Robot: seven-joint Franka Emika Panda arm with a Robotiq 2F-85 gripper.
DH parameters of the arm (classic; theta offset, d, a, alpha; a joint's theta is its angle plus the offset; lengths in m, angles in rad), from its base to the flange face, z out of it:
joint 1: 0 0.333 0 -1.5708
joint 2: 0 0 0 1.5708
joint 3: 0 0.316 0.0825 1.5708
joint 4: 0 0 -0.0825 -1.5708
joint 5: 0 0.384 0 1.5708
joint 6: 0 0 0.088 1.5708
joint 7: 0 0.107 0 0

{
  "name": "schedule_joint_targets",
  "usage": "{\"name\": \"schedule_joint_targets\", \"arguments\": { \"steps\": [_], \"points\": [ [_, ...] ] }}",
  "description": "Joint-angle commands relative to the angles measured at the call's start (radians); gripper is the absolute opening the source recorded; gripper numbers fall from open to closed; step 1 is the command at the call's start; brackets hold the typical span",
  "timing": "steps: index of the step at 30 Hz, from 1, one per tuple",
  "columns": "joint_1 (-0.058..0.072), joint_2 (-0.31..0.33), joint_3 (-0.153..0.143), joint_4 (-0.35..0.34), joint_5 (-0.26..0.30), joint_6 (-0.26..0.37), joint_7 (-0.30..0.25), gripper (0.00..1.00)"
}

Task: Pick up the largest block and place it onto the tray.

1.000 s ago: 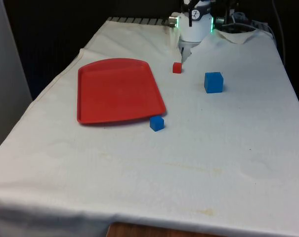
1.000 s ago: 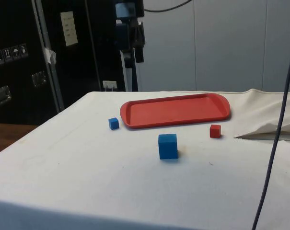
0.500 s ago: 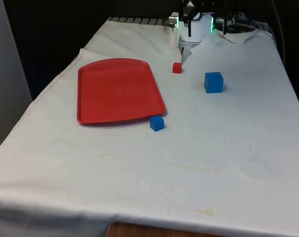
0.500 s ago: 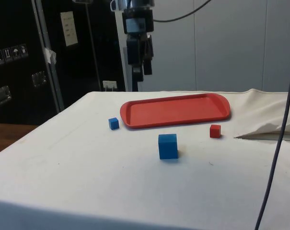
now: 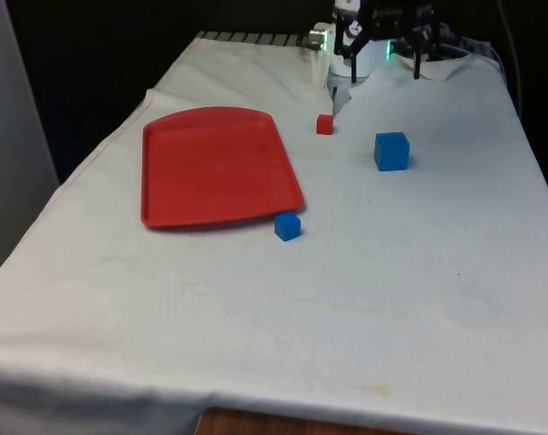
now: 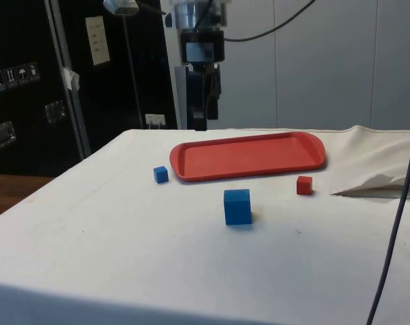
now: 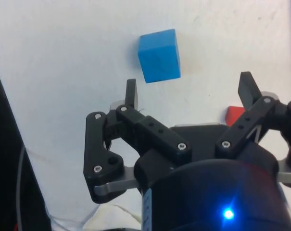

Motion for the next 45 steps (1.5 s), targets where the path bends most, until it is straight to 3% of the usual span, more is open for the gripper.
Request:
{"name": "schedule_joint_targets", "arguments": {
  "steps": [1, 12, 14, 28, 33, 41, 42, 45],
  "points": [
    [0.0, -0.002, 0.002, -0.009, -0.004, 0.022, 0.01, 1.0],
    [0.002, 0.007, 0.014, -0.046, 0.002, 0.079, 0.007, 1.0],
    [0.0, 0.006, 0.013, -0.043, 0.001, 0.065, 0.001, 1.0],
    [0.002, 0.036, 0.06, -0.089, 0.0, 0.139, 0.037, 1.0],
    [0.0, 0.037, 0.068, -0.098, 0.001, 0.138, 0.033, 1.0],
    [0.001, 0.078, 0.086, -0.131, 0.017, 0.239, 0.036, 1.0],
    [0.0, 0.08, 0.085, -0.12, 0.01, 0.215, 0.037, 1.0],
    [0.001, 0.086, 0.088, -0.146, 0.016, 0.275, 0.036, 1.0]
  ]
}}
